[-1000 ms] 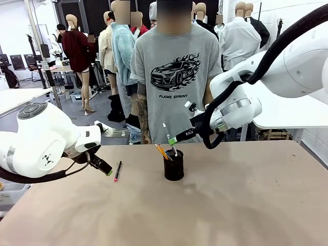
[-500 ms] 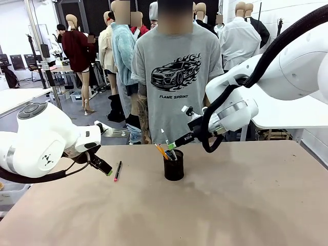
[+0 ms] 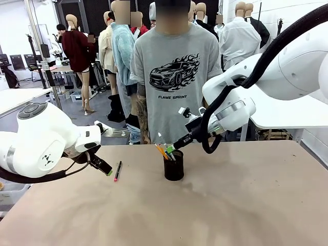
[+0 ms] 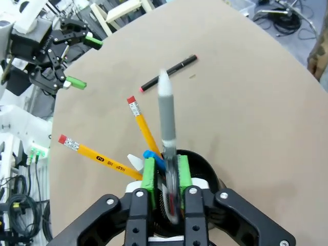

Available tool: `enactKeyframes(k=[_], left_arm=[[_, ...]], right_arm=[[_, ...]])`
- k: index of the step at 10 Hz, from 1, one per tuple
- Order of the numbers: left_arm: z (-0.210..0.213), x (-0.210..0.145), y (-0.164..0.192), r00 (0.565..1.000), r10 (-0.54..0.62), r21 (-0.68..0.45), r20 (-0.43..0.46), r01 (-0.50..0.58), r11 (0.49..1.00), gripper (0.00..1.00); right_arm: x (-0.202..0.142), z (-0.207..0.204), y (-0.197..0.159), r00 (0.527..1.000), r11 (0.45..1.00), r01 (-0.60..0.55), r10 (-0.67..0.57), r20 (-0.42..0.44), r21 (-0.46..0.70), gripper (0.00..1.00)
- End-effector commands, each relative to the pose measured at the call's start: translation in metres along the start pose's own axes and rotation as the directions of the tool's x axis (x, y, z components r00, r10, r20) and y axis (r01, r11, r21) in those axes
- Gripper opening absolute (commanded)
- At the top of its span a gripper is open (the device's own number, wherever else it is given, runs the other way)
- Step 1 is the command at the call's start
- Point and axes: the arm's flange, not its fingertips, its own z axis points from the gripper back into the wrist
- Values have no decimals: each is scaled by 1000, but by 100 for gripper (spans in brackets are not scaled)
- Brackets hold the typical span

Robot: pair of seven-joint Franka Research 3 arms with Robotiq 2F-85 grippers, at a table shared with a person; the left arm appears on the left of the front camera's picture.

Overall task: Place the pens into the pen holder.
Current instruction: Pick up a writing instrument from the table and place it into the Pen holder.

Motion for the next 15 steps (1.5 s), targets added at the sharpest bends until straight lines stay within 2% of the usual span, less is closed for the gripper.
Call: enactKeyframes(k=[1,2,6,9,10,11,13,14,15], left_arm=[[0,-1,2,1000,5,0,1,-5,1000,100],[0,-1,2,1000,5,0,1,-5,1000,100],[0,-1,2,1000,5,0,1,-5,1000,100],[0,-1,2,1000,5,0,1,-5,1000,100],[0,-1,2,1000,5,0,1,-5,1000,100],[0,-1,2,1000,5,0,1,-5,1000,100],[0,-1,2,1000,5,0,1,-5,1000,100],[0,-1,2,1000,5,0,1,-5,1000,100],[0,-1,2,1000,5,0,1,-5,1000,100]], right_arm=[[-6,3,6,999,999,-35,34,-10,-17,64],[-7,5,7,999,999,-35,35,-7,-20,70],[0,41,20,996,994,-65,69,50,-82,70],[8,91,30,997,973,-51,62,40,-227,70],[9,110,32,999,954,-18,25,20,-300,70],[12,131,37,998,925,64,-67,3,-374,70],[25,167,46,968,838,181,-245,-59,-514,70],[31,178,49,934,792,205,-334,-126,-576,70],[35,185,49,871,729,243,-454,-187,-640,70]])
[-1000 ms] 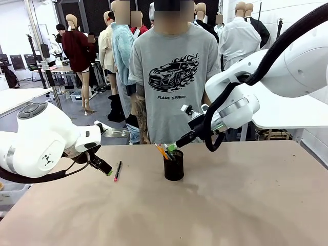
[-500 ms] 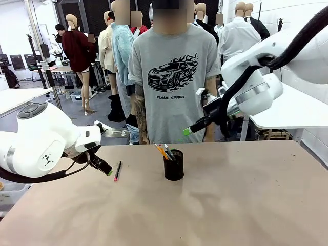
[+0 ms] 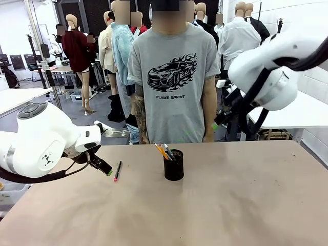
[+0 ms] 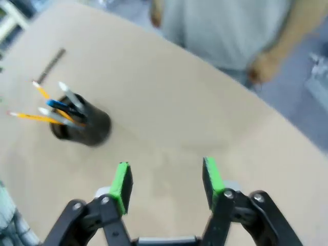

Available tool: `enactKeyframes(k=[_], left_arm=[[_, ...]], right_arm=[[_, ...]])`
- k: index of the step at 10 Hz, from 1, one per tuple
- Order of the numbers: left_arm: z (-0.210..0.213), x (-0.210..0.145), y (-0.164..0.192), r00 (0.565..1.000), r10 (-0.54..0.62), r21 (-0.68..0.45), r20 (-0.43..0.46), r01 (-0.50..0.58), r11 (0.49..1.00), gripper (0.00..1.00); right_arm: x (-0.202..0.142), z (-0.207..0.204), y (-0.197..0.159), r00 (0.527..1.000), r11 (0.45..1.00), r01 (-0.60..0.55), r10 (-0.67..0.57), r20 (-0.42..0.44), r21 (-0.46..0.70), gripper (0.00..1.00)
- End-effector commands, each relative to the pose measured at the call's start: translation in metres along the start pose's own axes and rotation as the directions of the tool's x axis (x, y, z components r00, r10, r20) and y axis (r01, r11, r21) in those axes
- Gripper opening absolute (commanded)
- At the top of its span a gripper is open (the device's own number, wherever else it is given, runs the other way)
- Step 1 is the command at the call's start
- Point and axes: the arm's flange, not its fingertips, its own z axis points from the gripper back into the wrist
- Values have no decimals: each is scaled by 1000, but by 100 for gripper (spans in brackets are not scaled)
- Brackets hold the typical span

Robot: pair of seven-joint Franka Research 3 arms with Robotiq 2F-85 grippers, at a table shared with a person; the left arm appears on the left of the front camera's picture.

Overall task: Place the pens into the pen holder.
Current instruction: Pick up a writing instrument from the table and place it into the Pen holder.

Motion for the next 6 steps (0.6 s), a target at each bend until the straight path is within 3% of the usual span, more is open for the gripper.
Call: enactKeyframes(k=[1,2,4,6], left_arm=[[0,-1,2,1000,5,-1,1,-5,1000,100],[0,-1,2,1000,5,-1,1,-5,1000,100],[0,-1,2,1000,5,-1,1,-5,1000,100],[0,-1,2,1000,5,-1,1,-5,1000,100]], right_arm=[[28,19,10,935,987,143,-157,-317,-68,87],[26,22,7,889,975,165,-213,-406,-150,100],[16,27,1,815,957,191,-280,-507,-220,100],[9,50,-11,794,942,259,-333,-508,-212,100]])
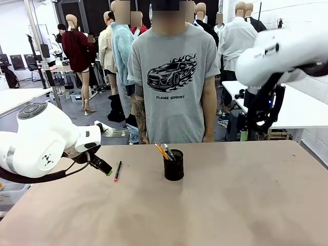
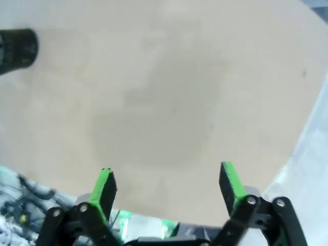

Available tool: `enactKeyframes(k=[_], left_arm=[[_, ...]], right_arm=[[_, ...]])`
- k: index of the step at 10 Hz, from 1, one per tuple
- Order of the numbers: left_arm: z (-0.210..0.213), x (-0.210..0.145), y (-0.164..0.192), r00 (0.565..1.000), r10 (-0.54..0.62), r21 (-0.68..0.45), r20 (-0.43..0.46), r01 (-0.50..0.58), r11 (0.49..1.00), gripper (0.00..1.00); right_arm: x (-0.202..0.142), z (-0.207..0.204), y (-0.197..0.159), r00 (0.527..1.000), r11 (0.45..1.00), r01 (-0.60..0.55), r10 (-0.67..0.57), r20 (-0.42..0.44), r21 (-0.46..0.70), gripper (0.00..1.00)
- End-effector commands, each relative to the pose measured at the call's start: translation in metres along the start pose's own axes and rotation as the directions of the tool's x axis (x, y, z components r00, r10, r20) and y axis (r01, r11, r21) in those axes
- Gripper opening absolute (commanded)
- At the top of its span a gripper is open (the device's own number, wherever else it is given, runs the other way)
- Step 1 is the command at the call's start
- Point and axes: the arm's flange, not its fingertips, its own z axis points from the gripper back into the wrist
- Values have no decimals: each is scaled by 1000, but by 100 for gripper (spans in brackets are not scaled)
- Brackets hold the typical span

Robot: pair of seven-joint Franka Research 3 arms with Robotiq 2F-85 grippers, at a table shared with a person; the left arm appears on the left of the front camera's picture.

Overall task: Place the pens into the pen holder.
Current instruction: Pick up a writing instrument from the table and place it into the Pen holder.

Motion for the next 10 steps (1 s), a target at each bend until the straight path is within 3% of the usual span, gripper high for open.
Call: enactKeyframes(k=[1,3,5,7,10], left_arm=[[0,-1,2,1000,5,-1,1,-5,1000,100],[0,-1,2,1000,5,-1,1,-5,1000,100],[0,0,0,1000,0,0,0,0,1000,100],[-10,48,0,988,71,28,-136,-68,997,100],[-53,96,-2,928,135,152,-348,-86,985,100]], right_arm=[[0,-5,-17,998,997,46,-43,-42,62,100],[-13,-16,-20,999,998,41,-40,-18,50,100],[-4,3,-14,999,999,36,-34,-37,36,100],[-4,3,-14,999,999,36,-34,-37,36,100],[-4,3,-14,999,999,36,-34,-37,36,100]])
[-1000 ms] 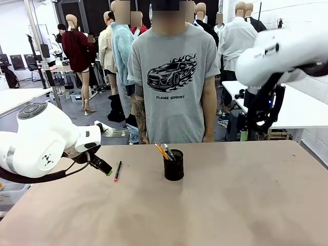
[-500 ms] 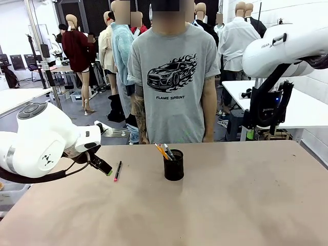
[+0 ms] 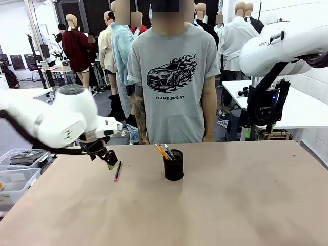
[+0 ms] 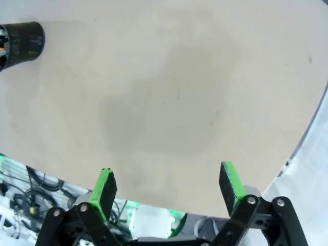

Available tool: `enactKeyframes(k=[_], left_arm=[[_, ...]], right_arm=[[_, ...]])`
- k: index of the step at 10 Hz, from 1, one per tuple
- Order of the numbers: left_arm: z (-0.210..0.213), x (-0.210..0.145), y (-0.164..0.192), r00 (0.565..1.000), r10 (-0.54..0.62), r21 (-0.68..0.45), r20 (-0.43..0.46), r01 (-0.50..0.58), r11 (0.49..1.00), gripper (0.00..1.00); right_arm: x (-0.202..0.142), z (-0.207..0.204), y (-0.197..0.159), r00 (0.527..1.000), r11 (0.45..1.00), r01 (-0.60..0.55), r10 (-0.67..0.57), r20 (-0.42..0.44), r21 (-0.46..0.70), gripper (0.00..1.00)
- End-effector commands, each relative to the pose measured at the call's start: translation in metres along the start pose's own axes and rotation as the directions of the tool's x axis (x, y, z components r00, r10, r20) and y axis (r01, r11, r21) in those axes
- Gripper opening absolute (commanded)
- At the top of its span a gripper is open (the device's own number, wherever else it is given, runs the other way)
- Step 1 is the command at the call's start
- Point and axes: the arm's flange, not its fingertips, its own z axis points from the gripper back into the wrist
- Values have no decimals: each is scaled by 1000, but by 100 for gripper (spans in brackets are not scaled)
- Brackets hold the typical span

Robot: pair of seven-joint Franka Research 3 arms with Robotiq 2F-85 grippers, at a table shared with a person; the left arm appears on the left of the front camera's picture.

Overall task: Place the pens into the pen holder.
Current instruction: Pick up a writing instrument from the table and place it into the Pen holder.

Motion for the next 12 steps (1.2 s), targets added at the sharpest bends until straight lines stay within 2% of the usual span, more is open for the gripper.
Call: enactKeyframes(k=[1,3,6,10,12], left_arm=[[-26,48,-19,990,69,45,-124,-64,997,100],[-50,68,-22,975,108,62,-192,-98,993,100],[-79,80,-22,956,140,70,-257,-126,990,100],[-97,79,-18,942,160,62,-297,-148,987,100],[-98,77,-14,948,165,19,-271,-166,986,100]], right_arm=[[0,2,-1,1000,1000,5,-5,-4,-2,100],[0,2,-1,1000,1000,5,-5,-4,-2,100],[0,2,-1,1000,1000,5,-5,-4,-2,100],[0,2,-1,1000,1000,5,-5,-4,-2,100],[0,2,-1,1000,1000,5,-5,-4,-2,100]])
